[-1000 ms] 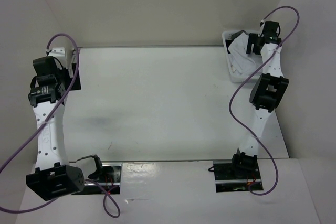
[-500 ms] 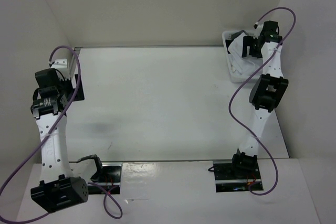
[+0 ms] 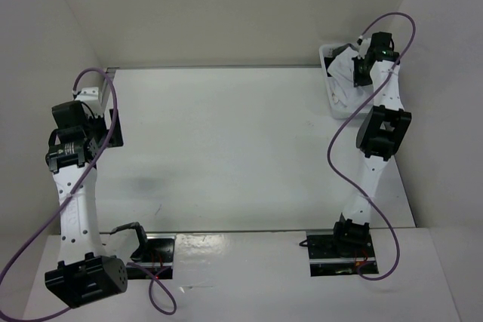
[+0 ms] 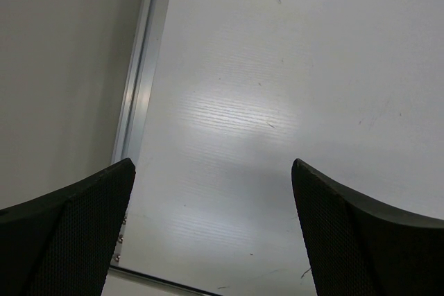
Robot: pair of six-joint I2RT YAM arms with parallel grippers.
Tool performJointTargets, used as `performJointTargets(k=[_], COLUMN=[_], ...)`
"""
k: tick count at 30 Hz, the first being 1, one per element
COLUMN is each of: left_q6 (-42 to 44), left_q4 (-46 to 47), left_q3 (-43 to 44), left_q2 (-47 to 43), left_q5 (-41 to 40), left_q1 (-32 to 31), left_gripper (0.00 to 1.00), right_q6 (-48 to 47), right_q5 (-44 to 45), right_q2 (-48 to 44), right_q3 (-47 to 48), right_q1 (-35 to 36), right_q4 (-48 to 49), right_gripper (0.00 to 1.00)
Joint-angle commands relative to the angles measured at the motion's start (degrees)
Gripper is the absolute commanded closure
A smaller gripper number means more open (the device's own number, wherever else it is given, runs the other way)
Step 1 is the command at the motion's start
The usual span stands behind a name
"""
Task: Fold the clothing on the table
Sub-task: Grab the skirt from the pile, then move the skirt to the center of the board
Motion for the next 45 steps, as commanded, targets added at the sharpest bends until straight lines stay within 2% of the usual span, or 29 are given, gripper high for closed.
performJointTargets(k=[1,4,7,11,13,17,20,22,24,28,32,42,45], left_q6=[0.25,0.25,0.78,0.78,0.78,0.78,0.78,0.78,0.78,0.78,0.78,0.25,0.25], left_q4=[1.50,1.51,1.51,1.51,1.51,1.51,1.51,1.51,1.51,1.51,1.51,0.45,0.45], left_q3=[-0.20,0.33,0.85,1.38,1.38,2.43,2.44,2.96,2.96,2.96,2.96,3.49,2.88], left_q2=[-1.03,-1.03,-0.51,0.02,0.55,1.16,1.16,1.69,1.69,1.69,1.16,1.16,1.16], left_q5=[1.82,1.82,1.82,1.82,2.87,4.02,4.54,5.16,5.69,6.39,5.87,5.87,5.87], left_q1=[0.38,0.38,0.38,0.38,0.38,0.38,0.38,0.38,0.38,0.38,0.38,0.38,0.38], left_gripper=[0.01,0.01,0.01,0.01,0.01,0.01,0.01,0.01,0.01,0.01,0.01,0.01,0.01], right_q6=[-0.07,-0.07,-0.07,-0.68,-2.61,-3.76,-4.28,-4.29,-3.24,-1.31,1.41,8.72,8.20], right_q5=[0.32,-2.04,-10.38,-30.56,-33.16,-28.08,-29.65,-25.54,-22.11,-24.29,-20.35,-21.21,-19.90], right_q2=[-6.38,-13.14,-20.96,-30.02,-34.33,-39.61,-41.45,-43.29,-43.30,-42.16,-41.64,-35.32,-34.08], right_q3=[-0.62,0.44,1.57,0.35,-2.10,-8.26,-8.97,-12.03,-13.97,-14.51,-14.51,6.30,5.19], right_q1=[0.73,0.20,-1.11,-1.65,-0.25,5.02,7.66,11.00,10.31,6.01,2.93,-4.11,-4.11], right_q4=[-1.42,-1.42,-1.94,-3.18,-3.18,-1.51,-2.55,-0.30,1.65,2.79,7.01,9.31,9.83], right_gripper=[1.00,1.00,1.00,1.00,1.00,1.00,1.00,1.00,1.00,1.00,1.00,1.00,1.00])
